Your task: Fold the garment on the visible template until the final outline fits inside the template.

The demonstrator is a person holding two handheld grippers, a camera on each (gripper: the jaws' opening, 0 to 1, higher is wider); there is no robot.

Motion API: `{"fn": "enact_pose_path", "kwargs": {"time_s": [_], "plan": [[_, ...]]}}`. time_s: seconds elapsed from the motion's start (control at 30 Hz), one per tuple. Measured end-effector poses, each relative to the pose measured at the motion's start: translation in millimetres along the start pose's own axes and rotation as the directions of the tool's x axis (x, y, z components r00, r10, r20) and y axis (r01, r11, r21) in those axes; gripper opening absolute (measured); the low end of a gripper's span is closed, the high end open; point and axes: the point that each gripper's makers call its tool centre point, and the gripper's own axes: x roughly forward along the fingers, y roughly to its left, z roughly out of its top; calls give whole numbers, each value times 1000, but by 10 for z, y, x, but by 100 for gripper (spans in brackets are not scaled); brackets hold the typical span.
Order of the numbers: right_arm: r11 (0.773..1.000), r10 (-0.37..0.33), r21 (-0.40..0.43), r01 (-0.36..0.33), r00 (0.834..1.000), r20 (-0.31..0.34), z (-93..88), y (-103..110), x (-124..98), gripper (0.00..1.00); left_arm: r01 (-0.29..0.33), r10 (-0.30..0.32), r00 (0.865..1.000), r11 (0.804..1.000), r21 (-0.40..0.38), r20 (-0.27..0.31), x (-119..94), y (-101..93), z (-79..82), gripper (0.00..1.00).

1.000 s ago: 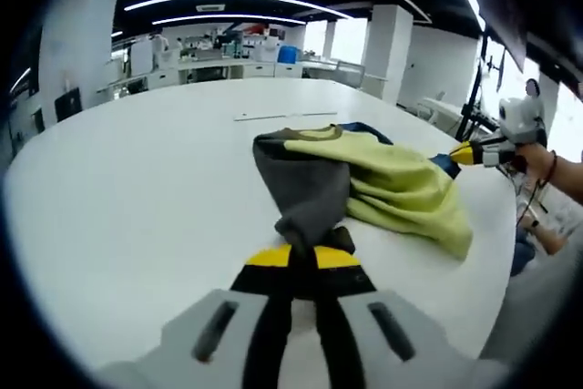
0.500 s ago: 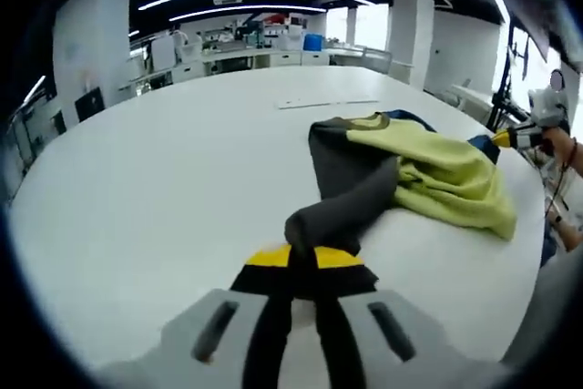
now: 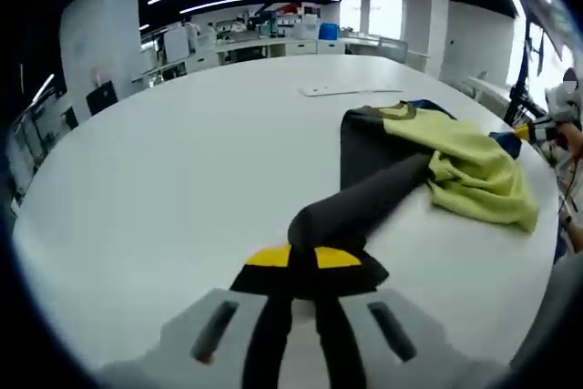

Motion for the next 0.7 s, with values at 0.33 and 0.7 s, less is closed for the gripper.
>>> {"fn": "enact_pose_path", "kwargs": {"time_s": [0.33,0.7], "plan": [[999,-30,31,32,997,-67,-164,-365,128,0,-55,56,998,997,47,-33,57,316,4,4],[996,-71,41,76,992,-104,-154,-655,202,0,-102,108,991,991,81,-77,99,675,-11,4]]}}
